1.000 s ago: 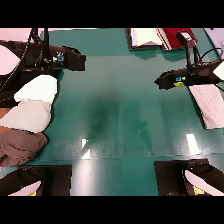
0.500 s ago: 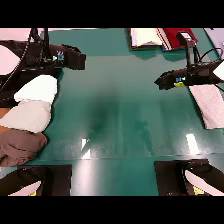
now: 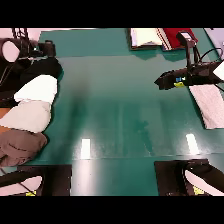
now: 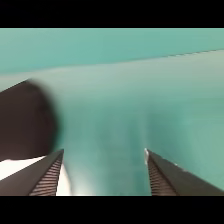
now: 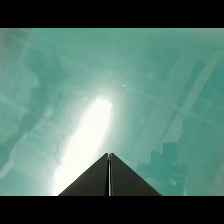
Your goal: Fold the shirts.
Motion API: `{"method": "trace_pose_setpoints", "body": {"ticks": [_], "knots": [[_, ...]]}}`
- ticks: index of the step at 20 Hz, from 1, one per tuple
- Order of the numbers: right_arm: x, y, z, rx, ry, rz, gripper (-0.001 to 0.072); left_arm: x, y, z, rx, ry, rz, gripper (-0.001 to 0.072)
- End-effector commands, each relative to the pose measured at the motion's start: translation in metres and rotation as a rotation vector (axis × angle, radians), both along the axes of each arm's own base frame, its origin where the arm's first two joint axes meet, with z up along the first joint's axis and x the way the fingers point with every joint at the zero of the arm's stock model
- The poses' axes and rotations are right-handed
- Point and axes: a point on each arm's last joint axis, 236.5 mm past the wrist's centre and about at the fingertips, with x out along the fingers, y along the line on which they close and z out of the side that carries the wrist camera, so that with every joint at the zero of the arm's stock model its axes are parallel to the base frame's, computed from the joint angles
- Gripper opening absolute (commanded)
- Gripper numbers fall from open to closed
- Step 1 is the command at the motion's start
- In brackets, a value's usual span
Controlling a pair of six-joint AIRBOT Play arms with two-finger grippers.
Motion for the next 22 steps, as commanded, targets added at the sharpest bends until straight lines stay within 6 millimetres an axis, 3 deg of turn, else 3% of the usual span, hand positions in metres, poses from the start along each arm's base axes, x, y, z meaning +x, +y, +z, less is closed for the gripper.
{"method": "trace_pose_setpoints", "body": {"ticks": [1,4,7,18,19,20,22], "knots": [[0.000,0.000,0.000,0.000,0.000,0.001,0.0019,0.036,0.070,-0.078,0.020,0.100,0.133,0.0613],[0.000,0.001,0.000,0.001,0.000,0.001,0.0019,0.058,0.096,-0.134,0.020,0.137,0.166,0.0613],[0.000,0.001,0.000,0.001,0.000,0.001,0.0019,0.075,0.101,-0.163,0.018,0.124,0.164,0.0613],[-0.010,0.002,-0.005,-0.001,0.041,0.019,0.0018,0.090,0.098,-0.211,0.014,0.130,0.147,0.0612],[-0.010,0.002,-0.005,-0.001,0.041,0.019,0.0018,0.092,0.098,-0.210,0.013,0.123,0.145,0.0578],[-0.010,0.002,-0.005,-0.001,0.041,0.019,0.0018,0.094,0.097,-0.208,0.013,0.112,0.143,0.0333],[-0.010,0.002,-0.005,-0.001,0.042,0.019,0.0018,0.101,0.096,-0.199,0.009,0.066,0.136,0.0027]]}}
